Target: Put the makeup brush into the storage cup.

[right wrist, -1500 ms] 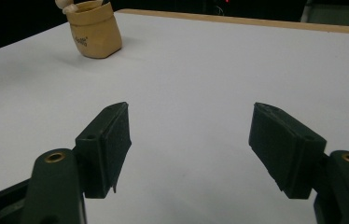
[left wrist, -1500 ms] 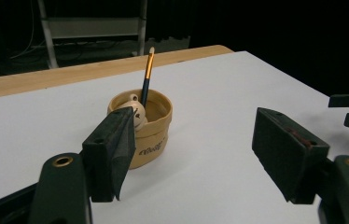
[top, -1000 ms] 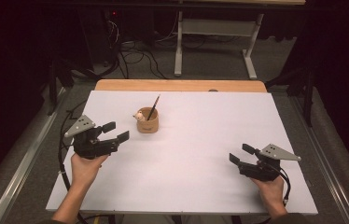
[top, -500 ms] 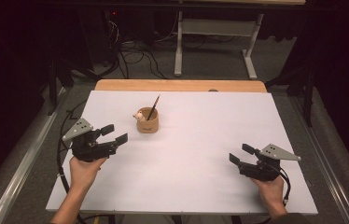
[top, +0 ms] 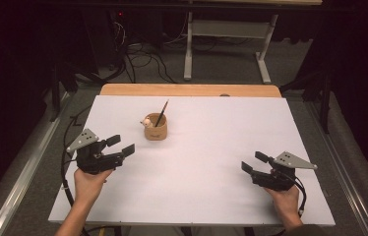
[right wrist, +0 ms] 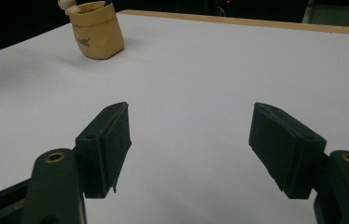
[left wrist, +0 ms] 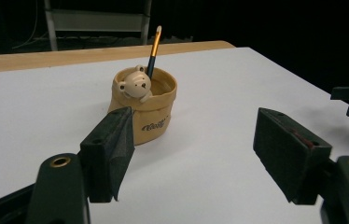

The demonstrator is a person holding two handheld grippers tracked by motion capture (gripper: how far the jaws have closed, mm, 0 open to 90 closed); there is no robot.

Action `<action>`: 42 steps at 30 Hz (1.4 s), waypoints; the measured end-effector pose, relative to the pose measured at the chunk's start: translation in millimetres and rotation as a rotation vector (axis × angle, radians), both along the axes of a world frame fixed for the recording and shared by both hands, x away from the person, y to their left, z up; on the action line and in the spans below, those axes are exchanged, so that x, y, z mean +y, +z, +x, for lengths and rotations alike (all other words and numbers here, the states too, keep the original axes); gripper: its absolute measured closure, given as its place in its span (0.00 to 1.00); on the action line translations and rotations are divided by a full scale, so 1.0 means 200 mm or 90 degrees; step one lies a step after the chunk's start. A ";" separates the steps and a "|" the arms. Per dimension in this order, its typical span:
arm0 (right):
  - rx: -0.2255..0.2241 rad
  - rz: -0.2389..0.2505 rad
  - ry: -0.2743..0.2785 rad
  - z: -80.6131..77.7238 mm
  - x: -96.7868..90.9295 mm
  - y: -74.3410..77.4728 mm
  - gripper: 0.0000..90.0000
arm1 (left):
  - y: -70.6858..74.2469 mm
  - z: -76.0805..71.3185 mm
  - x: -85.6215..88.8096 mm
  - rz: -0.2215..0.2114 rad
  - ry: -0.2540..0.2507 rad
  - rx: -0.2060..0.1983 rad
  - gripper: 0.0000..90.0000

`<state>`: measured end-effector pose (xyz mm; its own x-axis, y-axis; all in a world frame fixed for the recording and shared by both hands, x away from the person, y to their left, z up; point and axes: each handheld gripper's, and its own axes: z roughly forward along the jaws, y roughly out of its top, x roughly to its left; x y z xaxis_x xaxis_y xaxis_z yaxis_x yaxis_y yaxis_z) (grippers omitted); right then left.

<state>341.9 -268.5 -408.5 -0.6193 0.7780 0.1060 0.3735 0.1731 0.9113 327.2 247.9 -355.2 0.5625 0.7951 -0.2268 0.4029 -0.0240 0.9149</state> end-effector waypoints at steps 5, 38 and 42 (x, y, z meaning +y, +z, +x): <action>-0.001 -0.001 0.000 0.00 0.00 0.00 0.35 | -0.02 -0.01 0.00 -0.003 0.002 0.001 0.33; 0.000 -0.001 -0.001 0.00 0.00 0.00 0.35 | -0.13 -0.03 0.01 -0.010 0.029 0.009 0.33; 0.002 -0.001 -0.002 0.00 0.00 0.00 0.35 | -0.14 -0.03 0.01 -0.016 0.032 0.012 0.33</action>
